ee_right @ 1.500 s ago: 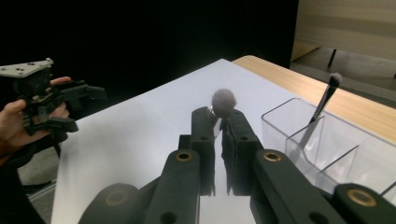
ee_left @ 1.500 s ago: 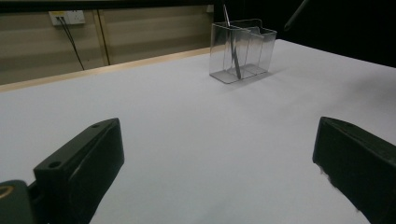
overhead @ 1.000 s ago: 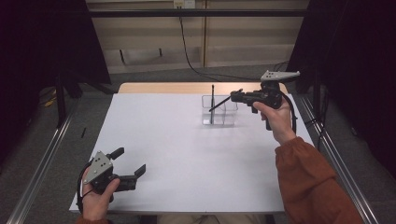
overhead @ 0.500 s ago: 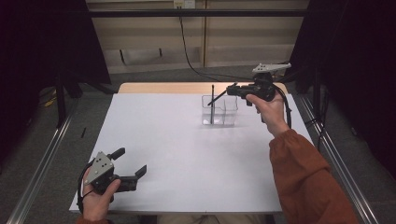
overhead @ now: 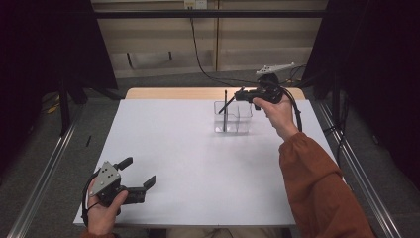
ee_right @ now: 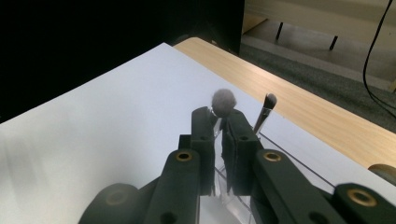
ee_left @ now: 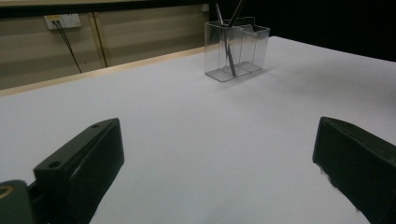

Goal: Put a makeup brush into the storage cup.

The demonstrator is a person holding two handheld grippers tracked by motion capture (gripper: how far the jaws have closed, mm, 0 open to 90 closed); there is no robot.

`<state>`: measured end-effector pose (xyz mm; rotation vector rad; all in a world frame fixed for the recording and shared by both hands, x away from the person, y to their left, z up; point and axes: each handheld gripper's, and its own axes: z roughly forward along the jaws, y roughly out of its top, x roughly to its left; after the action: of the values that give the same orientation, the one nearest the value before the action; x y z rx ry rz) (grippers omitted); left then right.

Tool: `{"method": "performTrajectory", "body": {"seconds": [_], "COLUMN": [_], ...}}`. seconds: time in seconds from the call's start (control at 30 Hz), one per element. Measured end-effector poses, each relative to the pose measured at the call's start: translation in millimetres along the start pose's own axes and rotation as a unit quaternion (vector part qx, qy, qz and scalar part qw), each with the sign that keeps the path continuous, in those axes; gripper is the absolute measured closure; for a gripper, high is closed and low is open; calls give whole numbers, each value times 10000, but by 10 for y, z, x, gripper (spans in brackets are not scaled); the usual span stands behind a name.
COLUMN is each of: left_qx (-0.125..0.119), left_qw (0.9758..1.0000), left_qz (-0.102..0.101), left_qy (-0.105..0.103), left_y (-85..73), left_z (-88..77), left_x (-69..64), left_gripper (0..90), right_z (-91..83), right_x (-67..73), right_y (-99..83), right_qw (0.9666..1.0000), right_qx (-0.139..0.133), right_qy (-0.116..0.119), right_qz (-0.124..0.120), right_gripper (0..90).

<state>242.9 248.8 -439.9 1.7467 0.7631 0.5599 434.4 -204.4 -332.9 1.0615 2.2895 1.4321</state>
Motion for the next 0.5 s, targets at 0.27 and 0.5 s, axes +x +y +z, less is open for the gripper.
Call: {"method": "performTrajectory", "body": {"seconds": [0.27,0.5], "left_qx": [13,10], "left_qw": [10000,10000], "left_qz": [4,66], "left_qy": [-8,-5], "left_y": [-2,2], "left_z": [9,6], "left_x": [-4,-4], "left_gripper": [20,19], "right_z": [82,148], "right_x": [-64,-100], "right_y": [-47,-90], "right_qw": [9998,9996], "right_qx": [206,263], "right_qy": [-55,-24], "right_qz": [40,128], "right_gripper": [837,837]}}
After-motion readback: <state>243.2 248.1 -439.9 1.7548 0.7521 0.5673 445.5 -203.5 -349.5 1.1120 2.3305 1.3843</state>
